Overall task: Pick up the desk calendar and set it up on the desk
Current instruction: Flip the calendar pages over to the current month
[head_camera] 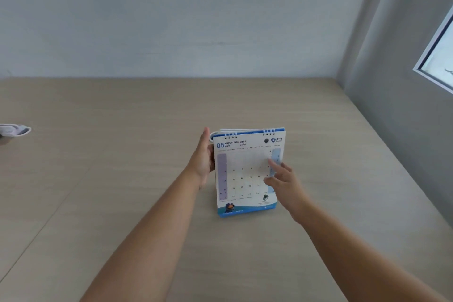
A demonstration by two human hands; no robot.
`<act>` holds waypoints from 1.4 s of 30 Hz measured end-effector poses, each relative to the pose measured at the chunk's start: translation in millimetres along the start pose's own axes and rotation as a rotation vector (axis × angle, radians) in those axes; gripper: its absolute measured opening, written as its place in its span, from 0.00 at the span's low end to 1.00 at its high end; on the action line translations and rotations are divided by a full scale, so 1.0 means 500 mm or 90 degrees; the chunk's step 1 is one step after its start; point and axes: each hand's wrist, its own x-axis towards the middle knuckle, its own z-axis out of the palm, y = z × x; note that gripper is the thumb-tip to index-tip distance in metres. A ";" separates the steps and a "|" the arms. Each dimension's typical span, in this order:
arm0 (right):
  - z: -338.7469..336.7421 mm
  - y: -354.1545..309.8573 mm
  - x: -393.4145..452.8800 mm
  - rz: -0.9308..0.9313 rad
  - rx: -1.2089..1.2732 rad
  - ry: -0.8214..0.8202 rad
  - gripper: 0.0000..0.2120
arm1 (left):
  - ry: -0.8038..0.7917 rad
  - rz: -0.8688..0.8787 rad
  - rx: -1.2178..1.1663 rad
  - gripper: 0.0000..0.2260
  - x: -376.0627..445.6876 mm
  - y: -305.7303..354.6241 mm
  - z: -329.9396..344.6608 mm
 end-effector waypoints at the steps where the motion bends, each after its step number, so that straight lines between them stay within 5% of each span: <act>1: -0.001 0.000 0.004 -0.005 -0.007 0.008 0.28 | 0.006 -0.022 0.013 0.36 0.007 0.006 0.001; 7: -0.021 -0.004 0.001 -0.031 -0.061 0.118 0.29 | 0.018 -0.083 -0.007 0.26 0.032 -0.002 0.000; 10: -0.048 -0.005 0.002 -0.017 -0.062 0.151 0.20 | 0.006 -0.098 -0.018 0.21 0.031 0.008 -0.007; 13: -0.073 -0.008 0.003 -0.022 -0.020 0.109 0.10 | -0.027 -0.112 -0.015 0.22 0.038 0.011 -0.023; 24: -0.095 -0.018 -0.019 -0.150 -0.227 0.162 0.10 | -0.086 -0.123 -0.011 0.23 0.044 0.013 -0.023; 32: -0.119 -0.093 -0.070 -0.081 -0.250 -0.066 0.09 | -0.105 -0.124 -0.027 0.26 0.035 0.020 -0.029; 38: -0.115 -0.194 -0.082 -0.080 0.190 -0.219 0.15 | -0.143 -0.150 -0.145 0.38 0.033 0.006 -0.045; 42: -0.108 -0.259 -0.039 -0.176 0.231 -0.246 0.19 | -0.132 -0.124 -0.114 0.44 0.024 0.003 -0.025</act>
